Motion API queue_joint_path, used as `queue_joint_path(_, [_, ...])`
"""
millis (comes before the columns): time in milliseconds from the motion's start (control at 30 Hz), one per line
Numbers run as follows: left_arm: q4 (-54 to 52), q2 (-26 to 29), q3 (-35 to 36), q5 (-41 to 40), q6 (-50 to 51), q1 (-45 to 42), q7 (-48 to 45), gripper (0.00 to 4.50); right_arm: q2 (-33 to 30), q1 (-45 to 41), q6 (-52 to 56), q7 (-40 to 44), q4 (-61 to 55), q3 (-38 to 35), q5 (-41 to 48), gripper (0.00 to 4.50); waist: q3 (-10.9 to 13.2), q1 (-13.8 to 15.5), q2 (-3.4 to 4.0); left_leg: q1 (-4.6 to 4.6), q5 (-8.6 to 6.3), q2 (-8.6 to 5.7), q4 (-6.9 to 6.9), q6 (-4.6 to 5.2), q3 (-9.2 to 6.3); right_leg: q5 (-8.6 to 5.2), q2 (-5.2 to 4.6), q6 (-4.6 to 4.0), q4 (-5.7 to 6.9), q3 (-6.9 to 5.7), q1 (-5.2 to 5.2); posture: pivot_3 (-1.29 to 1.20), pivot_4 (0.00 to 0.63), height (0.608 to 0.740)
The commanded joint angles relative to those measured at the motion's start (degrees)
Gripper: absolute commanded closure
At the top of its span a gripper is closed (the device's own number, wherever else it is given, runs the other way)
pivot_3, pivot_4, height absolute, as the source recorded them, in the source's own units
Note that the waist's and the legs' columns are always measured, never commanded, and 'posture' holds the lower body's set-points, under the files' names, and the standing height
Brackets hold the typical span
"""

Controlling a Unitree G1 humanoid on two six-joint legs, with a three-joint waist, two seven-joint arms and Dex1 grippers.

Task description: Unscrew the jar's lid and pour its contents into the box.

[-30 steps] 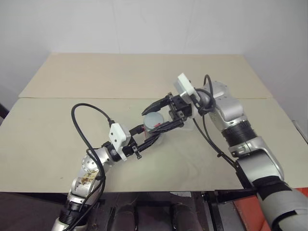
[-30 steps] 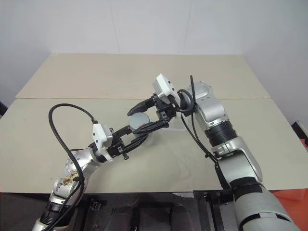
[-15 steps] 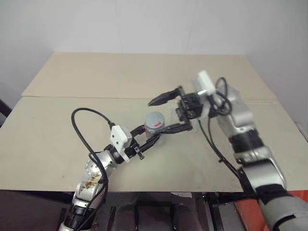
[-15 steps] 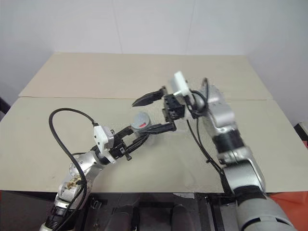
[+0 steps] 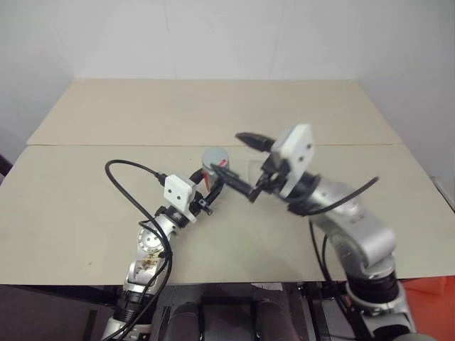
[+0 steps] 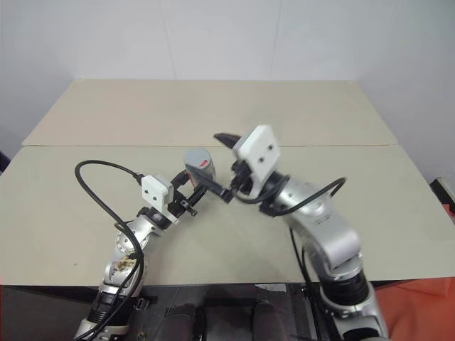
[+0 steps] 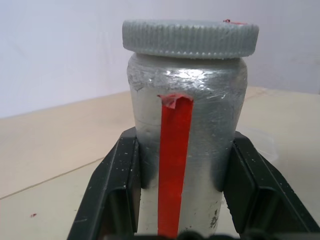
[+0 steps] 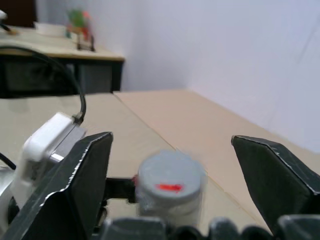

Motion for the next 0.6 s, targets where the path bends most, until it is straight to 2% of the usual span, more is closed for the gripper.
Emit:
queue_joint_path(33, [-0.7, -0.1, -0.4, 0.6, -2.1, -1.0, 0.0, 2.61, 1.9, -1.0, -0.6, -5.5, -0.4, 3.6, -6.7, 0.04, 0.0, 0.0, 0.00, 0.00, 0.00, -0.01, 0.01, 0.00, 0.00, 0.00, 0.00, 0.00, -0.01, 0.00, 0.01, 0.00, 0.150, 0.740])
queue_joint_path(333, [-1.7, -0.2, -0.1, 1.3, -2.0, -0.6, 0.8, 2.61, 6.5, -2.6, -5.0, -7.3, 6.4, 4.4, -12.1, 0.04, 0.0, 0.0, 0.00, -0.01, 0.00, 0.00, 0.00, 0.01, -0.01, 0.00, 0.01, 0.01, -0.06, -0.01, 0.02, 0.00, 0.150, 0.740])
queue_joint_path(600, [-1.8, -0.3, -0.4, 1.5, -2.1, -0.5, 1.6, 2.61, 9.4, -2.9, -5.8, -6.2, 8.7, 3.7, -12.6, 0.04, 0.0, 0.0, 0.00, -0.02, 0.00, 0.01, 0.00, 0.01, -0.02, 0.00, 0.02, 0.01, -0.06, -0.02, 0.02, 0.00, 0.150, 0.740])
